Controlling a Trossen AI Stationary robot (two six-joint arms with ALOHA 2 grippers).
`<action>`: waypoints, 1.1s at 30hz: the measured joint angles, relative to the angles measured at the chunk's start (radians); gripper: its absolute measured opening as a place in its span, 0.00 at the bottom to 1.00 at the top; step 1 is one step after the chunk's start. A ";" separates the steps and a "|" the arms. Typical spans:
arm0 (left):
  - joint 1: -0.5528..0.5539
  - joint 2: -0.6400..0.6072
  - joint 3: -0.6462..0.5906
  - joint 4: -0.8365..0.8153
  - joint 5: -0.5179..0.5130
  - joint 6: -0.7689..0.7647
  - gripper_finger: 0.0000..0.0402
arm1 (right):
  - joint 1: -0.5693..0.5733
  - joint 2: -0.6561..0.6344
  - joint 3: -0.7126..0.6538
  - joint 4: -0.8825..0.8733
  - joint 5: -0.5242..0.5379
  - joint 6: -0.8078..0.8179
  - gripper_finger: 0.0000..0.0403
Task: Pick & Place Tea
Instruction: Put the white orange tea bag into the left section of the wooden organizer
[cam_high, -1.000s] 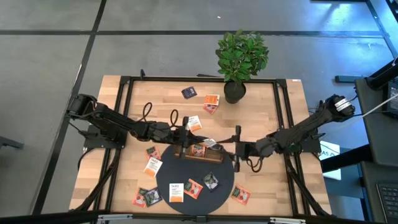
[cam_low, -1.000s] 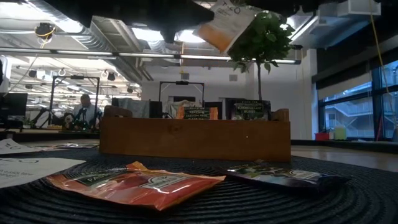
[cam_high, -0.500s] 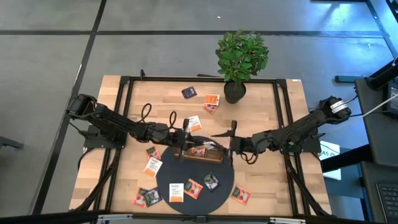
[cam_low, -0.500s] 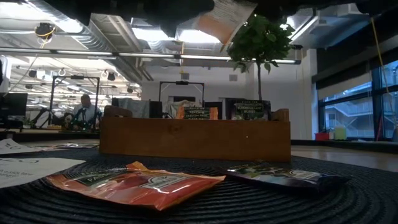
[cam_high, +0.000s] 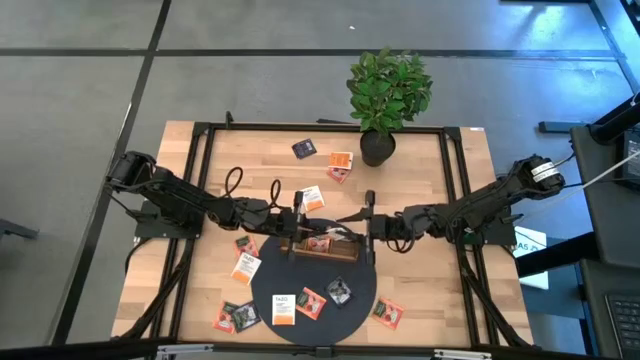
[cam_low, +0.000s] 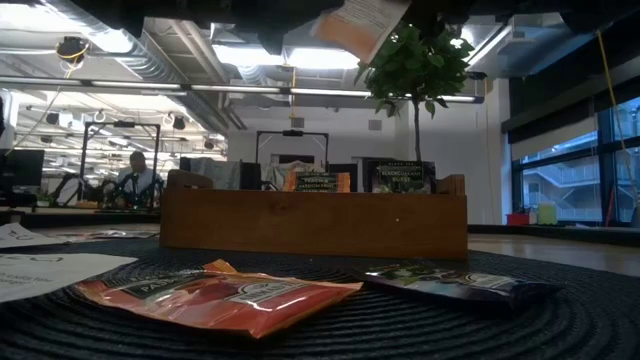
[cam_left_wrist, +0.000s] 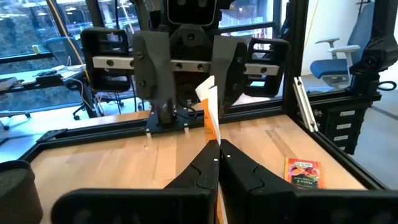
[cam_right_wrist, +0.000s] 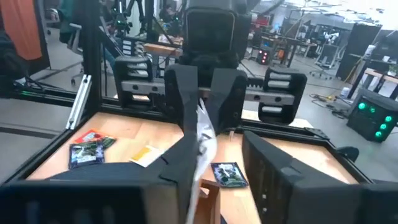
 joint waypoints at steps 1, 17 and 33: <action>0.000 0.000 0.000 0.000 0.000 0.000 0.01 | 0.000 0.000 0.000 0.002 -0.004 0.000 0.25; 0.000 0.000 0.000 -0.004 0.001 -0.001 0.01 | 0.000 0.000 0.000 -0.007 -0.023 -0.004 0.01; 0.006 0.001 0.018 -0.038 -0.022 -0.026 0.18 | 0.000 0.000 0.001 -0.080 0.013 0.048 0.00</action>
